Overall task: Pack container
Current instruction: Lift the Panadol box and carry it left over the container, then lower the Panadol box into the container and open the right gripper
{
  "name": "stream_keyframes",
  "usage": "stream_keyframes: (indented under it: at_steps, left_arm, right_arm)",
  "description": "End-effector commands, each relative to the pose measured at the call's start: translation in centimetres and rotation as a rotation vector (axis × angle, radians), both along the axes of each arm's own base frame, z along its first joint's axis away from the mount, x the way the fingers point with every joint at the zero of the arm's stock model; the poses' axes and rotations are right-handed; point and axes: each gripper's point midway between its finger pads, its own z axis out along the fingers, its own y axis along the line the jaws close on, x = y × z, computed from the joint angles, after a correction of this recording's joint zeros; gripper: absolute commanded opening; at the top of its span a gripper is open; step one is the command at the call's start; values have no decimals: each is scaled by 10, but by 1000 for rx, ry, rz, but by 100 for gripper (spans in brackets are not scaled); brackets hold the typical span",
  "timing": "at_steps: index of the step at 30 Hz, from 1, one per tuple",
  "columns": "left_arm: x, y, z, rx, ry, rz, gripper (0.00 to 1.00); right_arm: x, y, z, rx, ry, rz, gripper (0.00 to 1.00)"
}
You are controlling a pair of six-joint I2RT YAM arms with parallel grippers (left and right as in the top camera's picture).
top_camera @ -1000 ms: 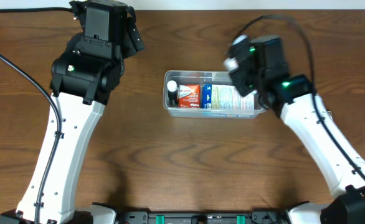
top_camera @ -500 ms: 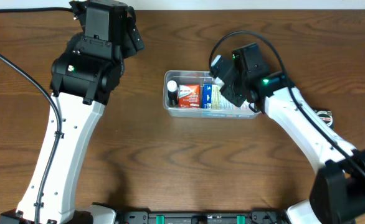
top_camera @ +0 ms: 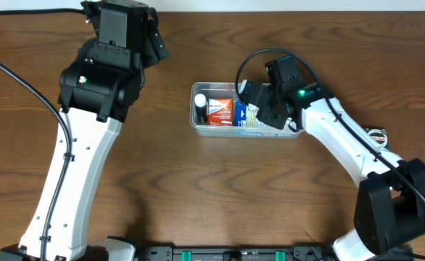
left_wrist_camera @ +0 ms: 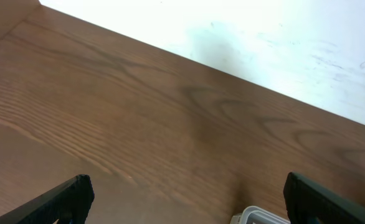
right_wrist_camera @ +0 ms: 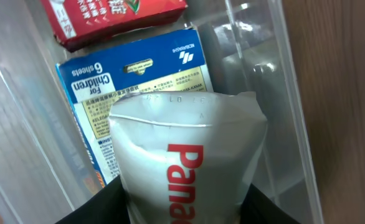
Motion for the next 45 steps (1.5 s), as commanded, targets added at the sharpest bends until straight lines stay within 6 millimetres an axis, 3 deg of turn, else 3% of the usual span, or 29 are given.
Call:
stream_keyframes:
  at_steps: [1,9,28,39,45]
  left_arm:
    - [0,4,5,18,-10,8,98]
    - [0,4,5,18,-10,8,98]
    - [0,4,5,18,-10,8,98]
    - [0,4,5,18,-10,8,98]
    - [0,4,5,18,-10,8,98]
  right_arm:
    - [-3,0,-6,-54,-8,104,47]
    - [3,-17,-6,-124,-28,64,45]
    - [-2,-35,-11,-137,21,30,45]
    - [10,-31,-6,-129,-33,48,45]
    - [8,-32,-21,-152,-1,77,46]
